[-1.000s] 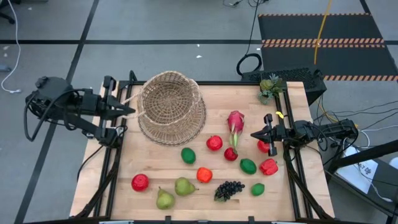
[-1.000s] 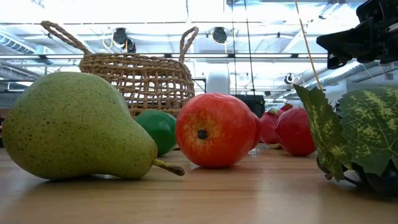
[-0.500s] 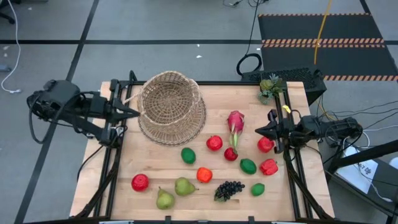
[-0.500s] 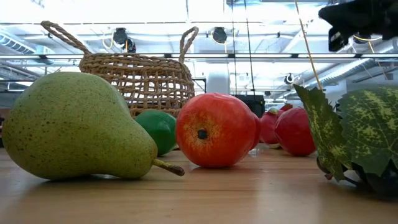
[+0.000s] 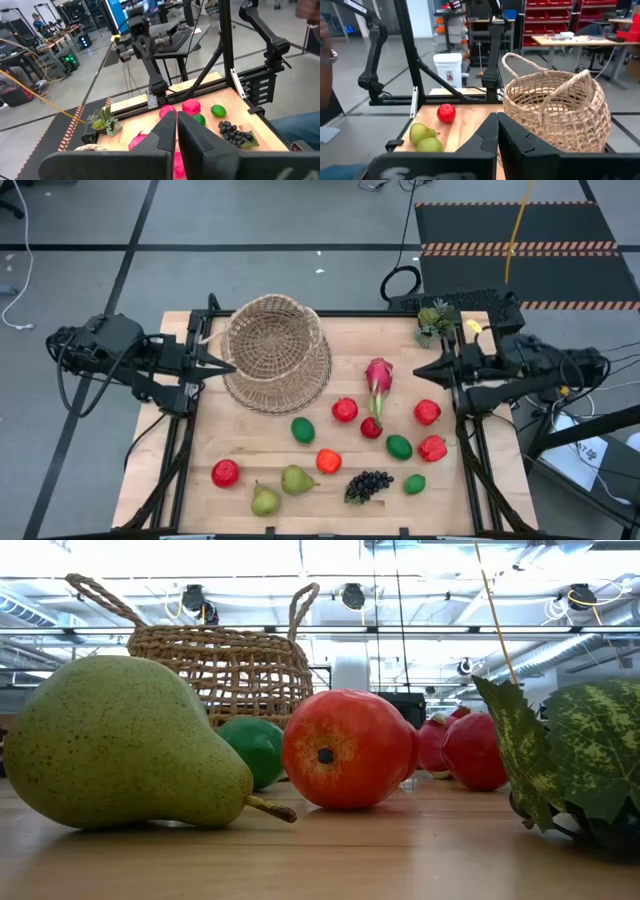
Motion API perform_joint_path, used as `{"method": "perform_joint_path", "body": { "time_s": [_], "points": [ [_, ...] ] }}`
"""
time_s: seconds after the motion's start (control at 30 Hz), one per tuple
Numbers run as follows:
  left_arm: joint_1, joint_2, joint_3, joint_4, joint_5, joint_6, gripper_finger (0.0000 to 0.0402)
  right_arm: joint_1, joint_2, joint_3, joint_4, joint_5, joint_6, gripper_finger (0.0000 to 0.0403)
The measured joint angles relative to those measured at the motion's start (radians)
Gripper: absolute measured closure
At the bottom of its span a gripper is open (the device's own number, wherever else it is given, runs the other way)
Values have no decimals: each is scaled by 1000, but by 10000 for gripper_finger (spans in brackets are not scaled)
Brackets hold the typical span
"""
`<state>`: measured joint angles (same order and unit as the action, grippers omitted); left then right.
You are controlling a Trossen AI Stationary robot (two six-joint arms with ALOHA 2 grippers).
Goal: Build produce basket
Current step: Put the apple into the basket
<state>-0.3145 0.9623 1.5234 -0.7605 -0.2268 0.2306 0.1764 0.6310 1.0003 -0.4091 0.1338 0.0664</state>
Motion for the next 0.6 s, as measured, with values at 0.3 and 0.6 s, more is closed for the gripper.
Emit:
{"method": "perform_joint_path", "body": {
  "time_s": [0.3,0.6],
  "points": [
    [-18,-2,-58,16,0,-60,391,0,116,121,101,-3,-97,403],
    [-85,-1,-280,268,-1,-33,392,8,129,5,268,-4,-131,403]
  ]
}}
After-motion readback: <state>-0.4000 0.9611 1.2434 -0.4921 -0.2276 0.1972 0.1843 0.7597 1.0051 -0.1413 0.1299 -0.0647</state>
